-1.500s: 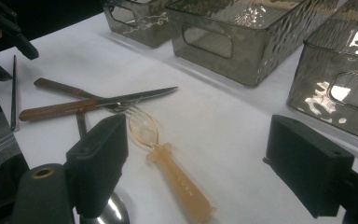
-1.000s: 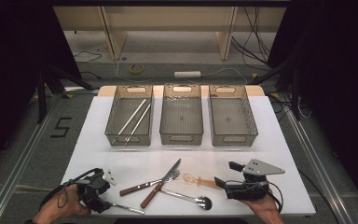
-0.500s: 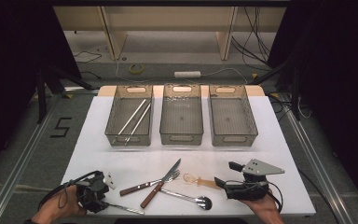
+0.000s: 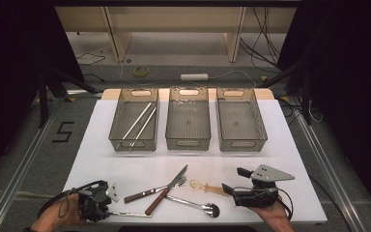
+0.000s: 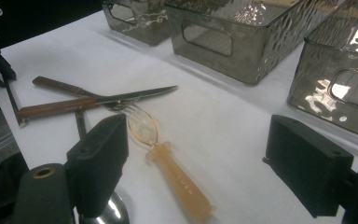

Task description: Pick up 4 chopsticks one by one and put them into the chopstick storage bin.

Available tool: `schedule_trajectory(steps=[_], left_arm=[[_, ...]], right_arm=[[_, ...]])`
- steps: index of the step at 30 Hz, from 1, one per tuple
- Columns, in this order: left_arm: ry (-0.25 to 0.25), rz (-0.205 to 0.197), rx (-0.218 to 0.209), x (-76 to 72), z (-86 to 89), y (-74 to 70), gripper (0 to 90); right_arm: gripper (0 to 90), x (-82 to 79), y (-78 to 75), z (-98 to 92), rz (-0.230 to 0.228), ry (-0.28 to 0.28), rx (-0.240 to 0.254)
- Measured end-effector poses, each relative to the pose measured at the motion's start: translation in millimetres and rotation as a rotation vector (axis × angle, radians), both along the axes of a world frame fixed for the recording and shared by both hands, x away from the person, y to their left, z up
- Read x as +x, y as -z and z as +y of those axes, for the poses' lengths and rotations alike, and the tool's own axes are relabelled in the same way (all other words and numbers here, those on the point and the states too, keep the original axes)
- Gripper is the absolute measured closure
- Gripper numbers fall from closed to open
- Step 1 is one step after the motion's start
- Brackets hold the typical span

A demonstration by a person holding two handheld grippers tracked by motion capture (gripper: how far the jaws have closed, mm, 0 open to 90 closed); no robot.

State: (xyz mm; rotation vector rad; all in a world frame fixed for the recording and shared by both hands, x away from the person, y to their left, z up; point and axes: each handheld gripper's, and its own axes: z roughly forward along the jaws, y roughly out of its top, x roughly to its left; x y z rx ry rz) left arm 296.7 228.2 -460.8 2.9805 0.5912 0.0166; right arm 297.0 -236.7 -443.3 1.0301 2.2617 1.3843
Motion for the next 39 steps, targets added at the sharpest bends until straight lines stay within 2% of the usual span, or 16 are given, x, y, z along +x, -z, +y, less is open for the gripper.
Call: schedule_trajectory(steps=[5, 8, 14, 16, 21, 23, 26, 31, 33, 37, 39], left_arm=[[0.019, 0.007, 0.009, -2.3, 2.4, -0.2, 78.9], [-0.008, 0.012, -0.005, -0.6, 6.6, 0.3, 83.7], [0.001, 0.015, -0.004, 0.2, 6.7, 0.2, 84.4], [0.019, 0.012, 0.005, -0.4, 6.0, -0.1, 84.7], [0.019, 0.009, 0.003, -1.1, 4.7, 0.1, 85.2], [0.035, 0.011, 0.014, -0.6, 4.9, -0.8, 85.3], [0.012, 0.008, -0.003, 0.1, 5.1, -1.8, 85.4], [0.016, 0.0, -0.013, 0.1, 3.9, -7.1, 85.5], [0.015, -0.002, -0.03, 0.3, 2.3, -10.9, 85.5], [-0.007, -0.032, -0.049, 3.7, -2.1, -16.8, 85.5], [-0.033, -0.054, -0.084, 6.2, -4.9, -21.0, 85.5]], right_arm=[[21.9, 0.0, 0.0, 0.0, 0.002, 0.0, -0.004], [21.9, 0.0, 0.2, 0.4, 0.003, -0.001, -0.005], [21.9, 0.1, 0.4, 0.9, 0.002, -0.002, -0.006], [21.9, 0.1, 0.5, 0.8, 0.002, -0.001, -0.006], [21.9, 0.0, 0.5, 0.8, 0.002, -0.002, -0.005], [21.9, 0.1, 0.4, 0.7, 0.003, -0.002, -0.007], [21.9, 0.1, 0.5, 0.7, 0.003, -0.001, -0.006], [21.9, 0.2, 0.4, 0.7, 0.002, 0.0, -0.007], [21.9, 0.2, 0.4, 0.7, 0.002, 0.0, -0.006], [21.9, 0.1, 0.5, 0.8, 0.003, 0.0, -0.006], [21.9, 0.1, 0.4, 0.6, 0.003, 0.0, -0.004]])
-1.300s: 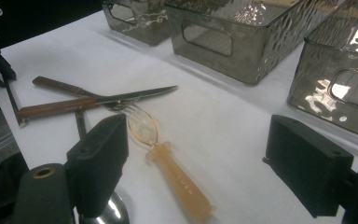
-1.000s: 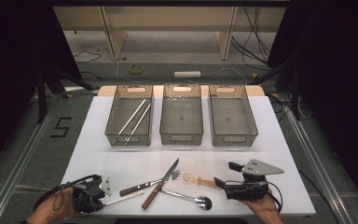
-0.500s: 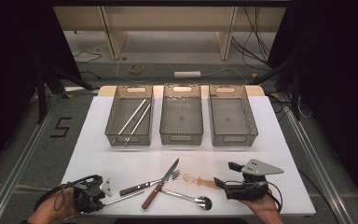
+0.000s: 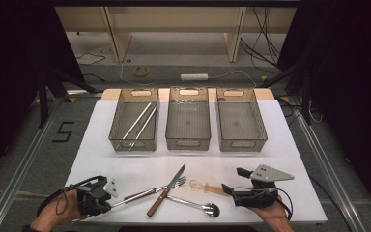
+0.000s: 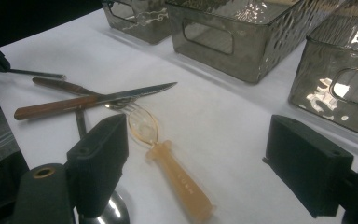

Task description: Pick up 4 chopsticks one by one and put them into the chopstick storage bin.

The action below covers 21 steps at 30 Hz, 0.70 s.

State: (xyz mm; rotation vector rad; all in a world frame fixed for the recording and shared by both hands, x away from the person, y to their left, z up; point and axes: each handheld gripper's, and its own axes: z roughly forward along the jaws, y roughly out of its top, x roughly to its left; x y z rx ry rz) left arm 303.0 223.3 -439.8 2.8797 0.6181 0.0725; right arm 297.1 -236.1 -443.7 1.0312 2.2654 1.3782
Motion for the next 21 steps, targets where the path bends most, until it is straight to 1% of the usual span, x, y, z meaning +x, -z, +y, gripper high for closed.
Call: schedule_trajectory(steps=[1, 2, 3, 4, 5, 6, 7, 9, 11, 12, 15, 16, 17, 18, 20, 21], left_arm=[[-0.017, -0.014, -0.029, 3.0, -1.6, -4.8, 85.5], [-0.017, -0.014, -0.029, 3.0, -1.6, -4.8, 85.4], [-0.037, -0.033, -0.045, 4.9, -3.1, -8.2, 85.5], [-0.04, -0.04, -0.044, 6.4, -3.6, -11.0, 85.5], [-0.072, -0.069, -0.081, 9.3, -5.7, -17.1, 85.5], [-0.072, -0.069, -0.081, 9.3, -5.7, -17.1, 85.5], [-0.068, -0.086, -0.094, 11.7, -6.2, -21.8, 85.5], [-0.096, -0.118, -0.129, 16.1, -7.0, -27.3, 85.5], [-0.119, -0.143, -0.149, 21.7, -7.6, -31.5, 85.5], [-0.124, -0.149, -0.156, 23.7, -7.8, -33.2, 85.4], [-0.151, -0.167, -0.197, 30.8, -9.2, -38.9, 85.4], [-0.156, -0.179, -0.206, 33.4, -9.9, -40.9, 85.4], [-0.163, -0.194, -0.215, 39.1, -11.9, -44.6, 85.5], [-0.163, -0.194, -0.215, 39.1, -11.9, -44.6, 85.4], [-0.176, -0.202, -0.241, 45.8, -14.7, -48.9, 85.4], [-0.174, -0.207, -0.247, 48.2, -15.6, -50.3, 85.4]], right_arm=[[21.9, 0.0, 0.0, -0.1, 0.0, 0.0, 0.0], [21.9, 0.0, 0.0, -0.1, 0.0, 0.0, 0.0], [21.9, 0.1, -0.2, -0.3, 0.0, 0.0, 0.002], [21.8, 0.1, -0.2, -0.3, 0.0, 0.0, 0.003], [21.9, 0.1, -0.2, -0.3, 0.0, 0.001, 0.003], [21.9, 0.1, -0.2, -0.3, 0.0, 0.001, 0.003], [21.9, 0.1, -0.2, -0.4, -0.001, 0.0, 0.003], [21.8, 0.0, -0.4, -0.5, 0.0, 0.0, 0.002], [21.8, 0.0, -0.4, -0.6, -0.001, 0.0, 0.003], [21.8, 0.0, -0.3, -0.6, -0.002, 0.001, 0.004], [21.8, 0.2, -0.4, -0.8, -0.002, 0.0, 0.003], [21.8, 0.2, -0.4, -0.8, -0.002, 0.0, 0.003], [21.8, 0.3, -0.3, -0.5, 0.0, 0.001, 0.003], [21.8, 0.3, -0.3, -0.5, 0.0, 0.001, 0.003], [21.9, 0.3, -0.3, -0.5, -0.001, 0.0, 0.002], [21.9, 0.2, -0.4, -0.6, -0.001, 0.0, 0.003]])
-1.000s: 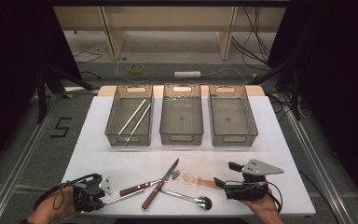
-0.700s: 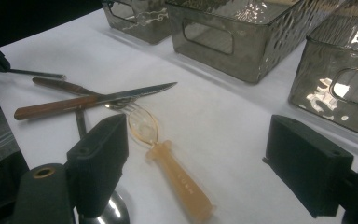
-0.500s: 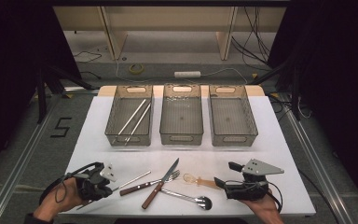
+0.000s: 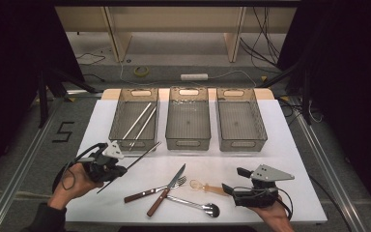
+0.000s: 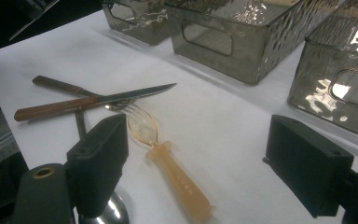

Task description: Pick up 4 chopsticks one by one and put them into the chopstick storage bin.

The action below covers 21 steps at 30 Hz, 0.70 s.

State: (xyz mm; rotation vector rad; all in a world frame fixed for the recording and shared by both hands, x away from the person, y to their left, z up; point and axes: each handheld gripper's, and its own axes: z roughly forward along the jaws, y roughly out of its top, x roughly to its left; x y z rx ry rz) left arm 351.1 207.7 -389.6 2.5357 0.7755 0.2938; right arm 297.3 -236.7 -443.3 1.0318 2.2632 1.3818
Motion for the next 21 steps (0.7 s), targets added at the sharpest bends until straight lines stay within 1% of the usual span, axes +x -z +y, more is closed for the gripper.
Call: schedule_trajectory(steps=[2, 6, 7, 9, 12, 15, 17, 18, 21], left_arm=[[-0.014, -0.012, -0.024, 7.5, -2.9, -3.3, 85.5], [-0.025, -0.033, -0.04, 19.8, -8.6, -9.9, 85.4], [-0.025, -0.031, -0.046, 21.8, -9.8, -11.1, 85.5], [-0.034, -0.044, -0.048, 27.6, -12.5, -13.8, 85.4], [-0.05, -0.056, -0.073, 37.2, -14.2, -17.9, 85.4], [-0.064, -0.071, -0.088, 44.0, -15.8, -22.7, 85.4], [-0.079, -0.084, -0.114, 52.1, -16.7, -29.0, 85.4], [-0.079, -0.084, -0.114, 52.1, -16.7, -29.0, 85.4], [-0.099, -0.095, -0.134, 62.6, -17.2, -36.2, 85.5]], right_arm=[[21.9, 0.3, 0.0, -0.5, -0.004, 0.001, 0.001], [21.9, 0.1, 0.0, -0.5, -0.004, -0.001, 0.0], [21.8, 0.1, 0.0, -0.5, -0.004, -0.002, 0.0], [21.9, 0.2, 0.0, -0.5, -0.004, -0.001, 0.0], [21.9, 0.0, -0.1, -0.4, -0.005, -0.001, 0.002], [21.9, 0.0, -0.1, -0.5, -0.005, 0.0, 0.002], [21.8, 0.1, -0.1, -0.5, -0.005, -0.001, 0.002], [21.8, 0.0, -0.2, -0.4, -0.004, -0.002, 0.002], [21.8, -0.2, -0.2, -0.4, -0.003, -0.002, 0.003]])
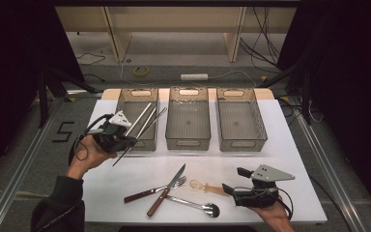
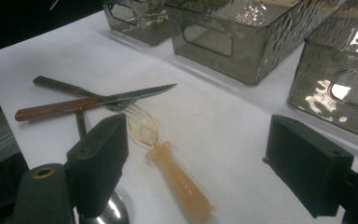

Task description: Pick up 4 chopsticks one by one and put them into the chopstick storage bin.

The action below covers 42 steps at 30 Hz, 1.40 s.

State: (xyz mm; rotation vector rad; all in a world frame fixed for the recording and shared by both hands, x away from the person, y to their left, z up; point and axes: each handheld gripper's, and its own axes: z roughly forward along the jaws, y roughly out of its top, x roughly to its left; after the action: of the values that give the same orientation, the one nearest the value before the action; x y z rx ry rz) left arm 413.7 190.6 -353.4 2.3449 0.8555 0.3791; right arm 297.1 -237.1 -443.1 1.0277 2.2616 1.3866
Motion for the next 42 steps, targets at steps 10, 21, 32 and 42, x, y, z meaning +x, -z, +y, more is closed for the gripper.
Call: schedule_trajectory(steps=[10, 21, 32, 42], left_arm=[[-0.064, -0.017, -0.023, 29.2, 1.2, -11.5, 85.4], [-0.177, -0.049, -0.072, 59.5, 17.3, -17.1, 85.4], [-0.24, -0.048, -0.081, 87.1, 19.7, -4.2, 85.4], [-0.308, -0.031, -0.096, 101.1, 26.7, 22.9, 85.4]], right_arm=[[21.9, 0.1, 0.1, -0.1, 0.0, -0.001, -0.001], [21.9, 0.1, 0.1, 0.0, 0.0, -0.003, 0.001], [21.8, 0.7, 0.6, -0.2, 0.003, -0.005, 0.002], [21.9, 0.6, 0.6, -0.4, 0.002, -0.007, 0.003]])
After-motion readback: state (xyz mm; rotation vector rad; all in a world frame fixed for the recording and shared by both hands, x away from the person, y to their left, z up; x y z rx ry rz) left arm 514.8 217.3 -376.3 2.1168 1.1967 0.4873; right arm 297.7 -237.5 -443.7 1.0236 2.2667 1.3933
